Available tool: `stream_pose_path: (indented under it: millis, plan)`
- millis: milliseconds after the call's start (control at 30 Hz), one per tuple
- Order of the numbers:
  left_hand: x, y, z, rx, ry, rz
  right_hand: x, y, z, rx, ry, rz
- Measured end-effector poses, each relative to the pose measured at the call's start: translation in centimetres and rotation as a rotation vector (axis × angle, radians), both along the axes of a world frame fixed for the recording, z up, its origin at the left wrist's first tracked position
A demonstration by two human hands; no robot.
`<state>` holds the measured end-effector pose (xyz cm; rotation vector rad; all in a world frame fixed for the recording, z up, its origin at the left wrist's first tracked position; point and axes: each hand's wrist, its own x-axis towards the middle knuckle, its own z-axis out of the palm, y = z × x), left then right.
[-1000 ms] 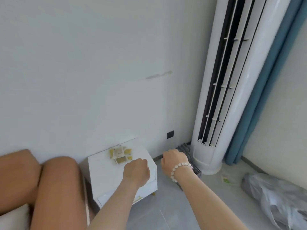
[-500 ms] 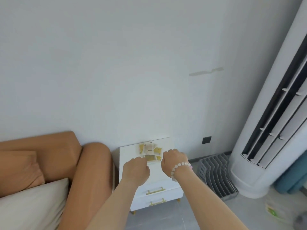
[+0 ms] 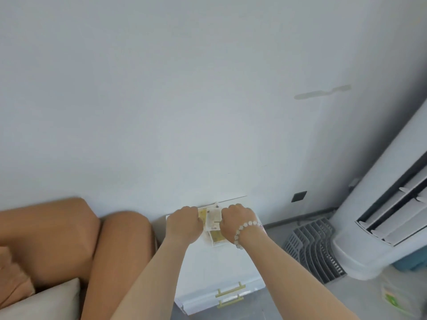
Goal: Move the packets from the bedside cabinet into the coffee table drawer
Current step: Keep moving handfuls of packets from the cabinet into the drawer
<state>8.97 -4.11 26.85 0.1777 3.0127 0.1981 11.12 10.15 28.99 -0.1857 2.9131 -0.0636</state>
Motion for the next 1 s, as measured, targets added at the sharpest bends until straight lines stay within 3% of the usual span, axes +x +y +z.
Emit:
stream_pose_path:
  millis: [233, 433, 833, 1000]
  plan:
    - [-7.4, 1.2, -4.1, 0.069, -0.086, -0.049, -5.4, 3.9, -2.3, 0.111, -0.141, -0.173]
    - [-9.6, 1.8, -8.1, 0.054, -0.227, -0.076, -8.2, 5.0, -5.9, 0.086, -0.265, -0.240]
    - [-13.3, 1.7, -17.6, 0.071, -0.402, 0.090, -15.7, 7.5, -17.4, 0.072, -0.432, -0.129]
    - [-15.2, 2.3, -22.7, 0.030, -0.341, 0.044, -20.7, 7.4, -24.5, 0.189, -0.474, 0.033]
